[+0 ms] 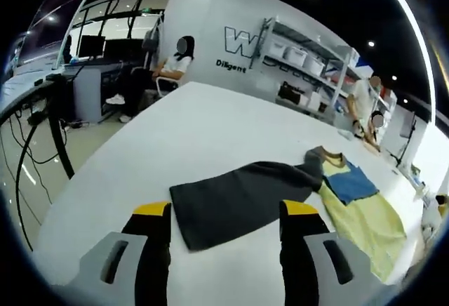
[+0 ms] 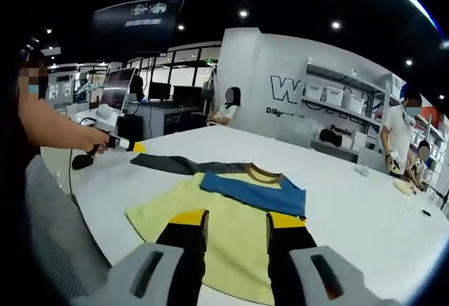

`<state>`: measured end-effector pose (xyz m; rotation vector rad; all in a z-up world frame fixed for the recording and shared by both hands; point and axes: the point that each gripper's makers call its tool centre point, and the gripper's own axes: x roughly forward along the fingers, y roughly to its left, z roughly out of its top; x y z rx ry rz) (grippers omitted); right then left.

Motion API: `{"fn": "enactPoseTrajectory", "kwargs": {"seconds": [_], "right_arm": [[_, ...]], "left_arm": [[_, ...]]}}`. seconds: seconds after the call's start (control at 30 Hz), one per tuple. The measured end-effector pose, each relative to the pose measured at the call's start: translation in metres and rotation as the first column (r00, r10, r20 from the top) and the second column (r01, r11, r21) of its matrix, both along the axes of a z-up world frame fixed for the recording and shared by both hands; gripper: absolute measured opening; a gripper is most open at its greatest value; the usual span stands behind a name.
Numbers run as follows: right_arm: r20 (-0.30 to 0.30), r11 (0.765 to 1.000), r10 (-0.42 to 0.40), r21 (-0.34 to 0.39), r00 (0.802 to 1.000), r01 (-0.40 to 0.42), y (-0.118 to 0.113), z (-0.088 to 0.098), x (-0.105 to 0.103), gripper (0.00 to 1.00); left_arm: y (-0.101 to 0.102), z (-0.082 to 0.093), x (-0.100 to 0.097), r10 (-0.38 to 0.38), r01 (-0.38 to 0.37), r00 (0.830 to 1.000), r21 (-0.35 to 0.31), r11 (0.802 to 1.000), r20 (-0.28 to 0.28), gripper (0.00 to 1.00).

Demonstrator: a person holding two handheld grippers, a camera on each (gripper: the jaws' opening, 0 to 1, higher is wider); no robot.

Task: Fold the garment on the visible template until the final outline fits inside the template.

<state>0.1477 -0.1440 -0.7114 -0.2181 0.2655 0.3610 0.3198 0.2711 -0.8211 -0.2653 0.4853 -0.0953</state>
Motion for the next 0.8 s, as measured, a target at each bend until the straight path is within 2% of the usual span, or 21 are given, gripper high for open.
{"fn": "enactPoseTrajectory", "kwargs": {"seconds": [0.37,0.73,0.8], "right_arm": [[-0.003,1.0,0.006,-0.006,1.0,-0.006,0.001,-0.001,0.0,0.27],[-0.01,1.0,0.011,-0.013,1.0,-0.011,0.001,-0.003,-0.001,0.26],[-0.014,1.0,0.011,-0.017,1.0,-0.012,0.001,-0.004,-0.001,0.25]], "left_arm": [[0.014,-0.016,0.012,0.062,-0.063,0.997,-0.004,0.998,-0.054,0.4],[0.025,-0.029,0.029,0.092,-0.091,0.99,0.006,0.996,-0.104,0.34],[0.028,-0.03,0.034,0.1,-0.1,0.99,0.004,0.995,-0.096,0.34]]}}
